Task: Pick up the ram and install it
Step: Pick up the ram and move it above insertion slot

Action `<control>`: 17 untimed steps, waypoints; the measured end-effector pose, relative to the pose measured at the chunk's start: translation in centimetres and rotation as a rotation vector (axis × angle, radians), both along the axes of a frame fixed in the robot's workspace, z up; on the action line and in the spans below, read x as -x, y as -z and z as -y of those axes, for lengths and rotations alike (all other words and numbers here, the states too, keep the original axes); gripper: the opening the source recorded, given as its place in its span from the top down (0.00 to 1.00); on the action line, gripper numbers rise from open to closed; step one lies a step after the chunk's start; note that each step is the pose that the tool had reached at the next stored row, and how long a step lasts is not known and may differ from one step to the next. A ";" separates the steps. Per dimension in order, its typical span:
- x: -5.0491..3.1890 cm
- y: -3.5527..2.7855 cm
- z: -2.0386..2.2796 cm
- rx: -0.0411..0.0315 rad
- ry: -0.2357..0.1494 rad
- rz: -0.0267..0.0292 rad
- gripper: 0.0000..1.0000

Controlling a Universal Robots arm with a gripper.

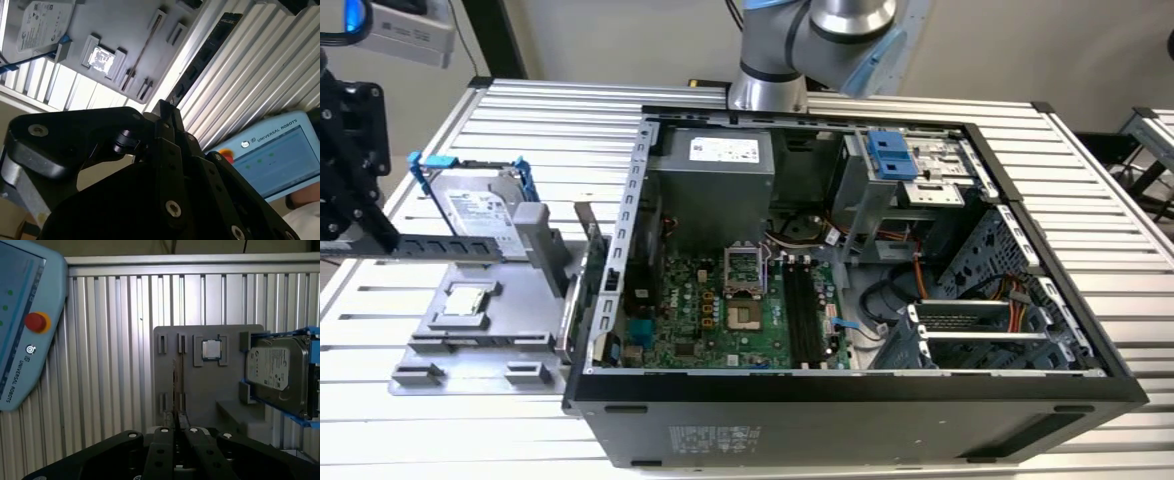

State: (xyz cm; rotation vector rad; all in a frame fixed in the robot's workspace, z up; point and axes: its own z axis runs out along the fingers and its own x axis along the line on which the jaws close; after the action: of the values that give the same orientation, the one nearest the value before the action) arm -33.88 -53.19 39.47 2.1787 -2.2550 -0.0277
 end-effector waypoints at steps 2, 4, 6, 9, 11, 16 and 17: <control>-0.67 0.01 0.00 -0.0001 0.000 -0.0002 1.00; -1.30 0.01 0.00 -0.0001 0.000 -0.0004 1.00; -1.97 0.00 0.00 -0.0001 0.000 -0.0005 1.00; -2.98 0.01 0.00 -0.0001 0.000 -0.0005 1.00; -3.67 0.00 0.00 -0.0001 0.000 -0.0006 1.00; -5.46 0.01 0.00 -0.0001 0.000 -0.0007 1.00; -5.82 0.01 0.00 -0.0001 0.000 -0.0007 1.00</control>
State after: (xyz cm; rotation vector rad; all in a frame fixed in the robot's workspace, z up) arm -28.06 -53.19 39.46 2.1784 -2.2546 -0.0286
